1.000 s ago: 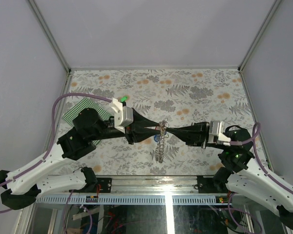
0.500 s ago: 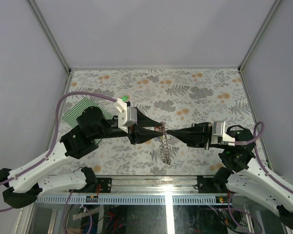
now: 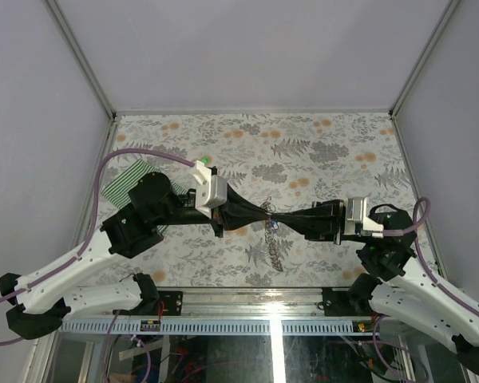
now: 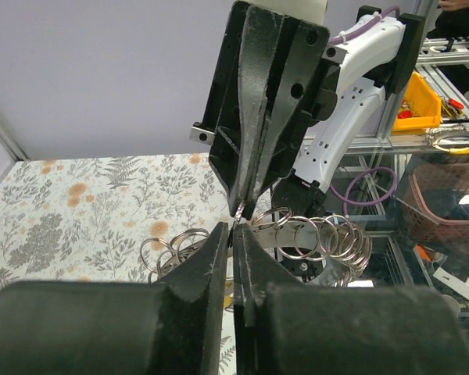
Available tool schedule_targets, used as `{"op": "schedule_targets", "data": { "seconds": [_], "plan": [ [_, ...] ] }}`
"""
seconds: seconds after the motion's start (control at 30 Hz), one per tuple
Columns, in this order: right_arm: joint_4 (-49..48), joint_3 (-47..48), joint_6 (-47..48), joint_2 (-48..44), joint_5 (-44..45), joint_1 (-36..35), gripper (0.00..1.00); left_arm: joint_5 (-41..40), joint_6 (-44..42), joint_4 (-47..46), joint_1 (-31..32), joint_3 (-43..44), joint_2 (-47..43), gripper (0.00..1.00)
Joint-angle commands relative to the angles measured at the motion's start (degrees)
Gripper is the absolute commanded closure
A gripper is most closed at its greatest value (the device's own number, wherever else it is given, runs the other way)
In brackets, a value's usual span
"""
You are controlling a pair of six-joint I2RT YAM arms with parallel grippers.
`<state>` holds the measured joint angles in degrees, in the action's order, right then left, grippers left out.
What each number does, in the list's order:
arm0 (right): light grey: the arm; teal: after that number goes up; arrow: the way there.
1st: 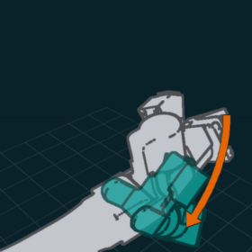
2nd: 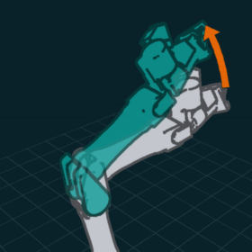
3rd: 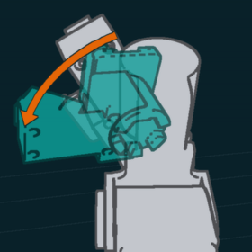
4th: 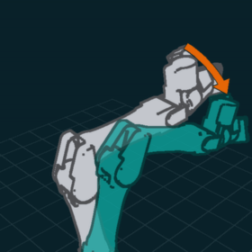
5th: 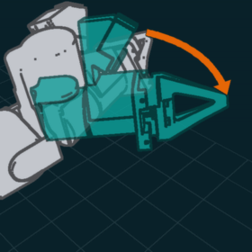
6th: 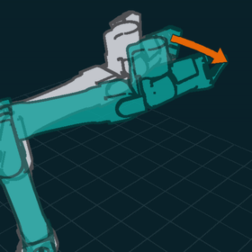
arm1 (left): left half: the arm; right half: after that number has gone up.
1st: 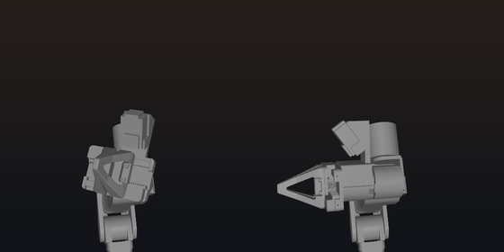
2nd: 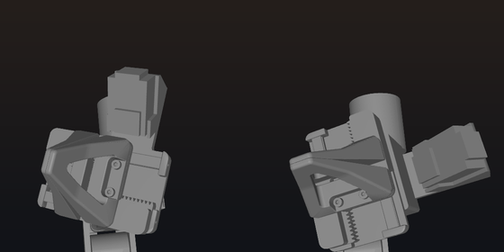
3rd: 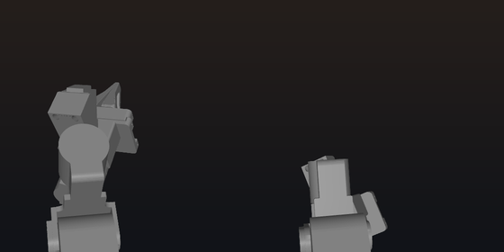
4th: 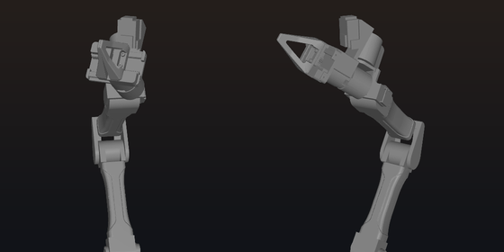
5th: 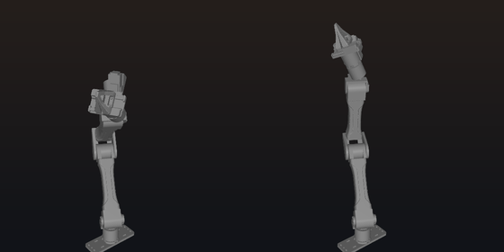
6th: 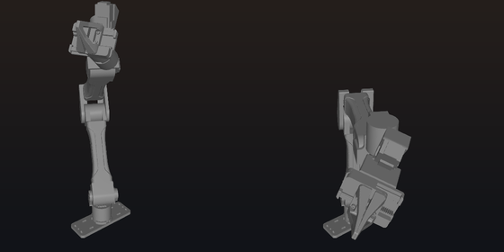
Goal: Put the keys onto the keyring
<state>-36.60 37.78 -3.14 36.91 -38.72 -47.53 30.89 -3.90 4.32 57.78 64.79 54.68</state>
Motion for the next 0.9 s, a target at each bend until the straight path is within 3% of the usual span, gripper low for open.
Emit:
{"op": "schedule_targets", "data": {
  "seconds": [0.0,0.1,0.37,0.87],
  "plan": [
    [-4.96,3.6,-0.34,-0.72,0.09,-0.02,1.0,1.78,-0.73,-1.01,0.32,2.59,0.2,1.0],
    [-1.09,4.46,2.11,-1.76,0.86,0.06,0.99,1.63,-1.48,1.66,0.27,3.81,0.4,1.0],
    [16.67,9.41,11.0,-4.12,4.7,0.0,0.69,-1.3,-4.81,12.49,0.27,8.63,1.86,1.0],
    [41.73,21.99,13.94,3.29,4.07,-0.02,0.58,-4.71,-7.18,21.88,0.29,14.74,6.2,1.0]
  ]
}}
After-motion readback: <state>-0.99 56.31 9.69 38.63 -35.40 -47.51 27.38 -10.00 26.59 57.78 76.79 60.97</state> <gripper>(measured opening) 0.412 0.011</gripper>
